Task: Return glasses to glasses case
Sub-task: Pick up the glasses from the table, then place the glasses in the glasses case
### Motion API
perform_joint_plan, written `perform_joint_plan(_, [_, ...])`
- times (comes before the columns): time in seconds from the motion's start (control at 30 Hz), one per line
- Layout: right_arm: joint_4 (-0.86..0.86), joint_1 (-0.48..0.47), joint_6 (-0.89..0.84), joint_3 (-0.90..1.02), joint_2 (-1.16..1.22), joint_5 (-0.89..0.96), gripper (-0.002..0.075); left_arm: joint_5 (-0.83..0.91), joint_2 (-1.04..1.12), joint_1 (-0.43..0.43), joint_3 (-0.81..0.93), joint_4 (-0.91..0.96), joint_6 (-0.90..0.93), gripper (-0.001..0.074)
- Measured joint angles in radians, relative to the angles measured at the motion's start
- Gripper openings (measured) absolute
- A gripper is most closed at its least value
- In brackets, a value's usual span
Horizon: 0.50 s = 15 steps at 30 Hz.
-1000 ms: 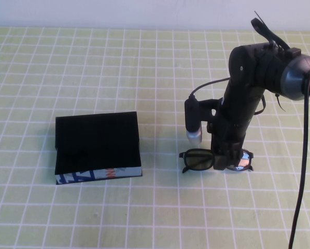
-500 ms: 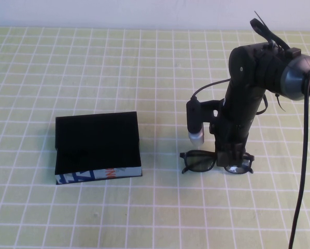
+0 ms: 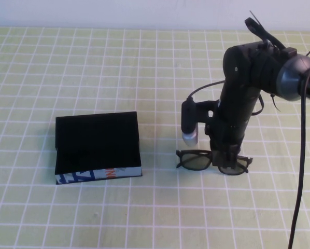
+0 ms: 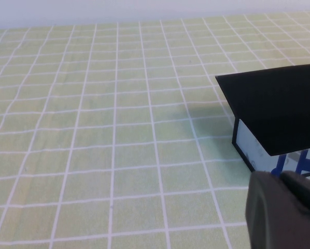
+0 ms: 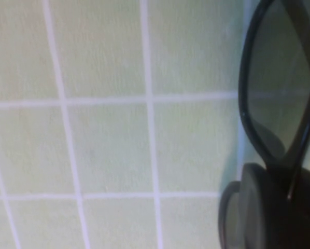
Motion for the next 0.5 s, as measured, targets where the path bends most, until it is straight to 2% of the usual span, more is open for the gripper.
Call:
perform_joint_plan(0.3, [-0.026,0.161,0.09,-0.107,-0.103,-0.004,0.002,0.0,0.0,0.0,0.0,0.0,0.0,-0.0004])
perform_joint_plan(0.5, [-0.044,0.287,0.096,-0.25,-0.059,0.001,0.0019,0.0,0.0,0.0,0.0,0.0,0.0,-0.0004])
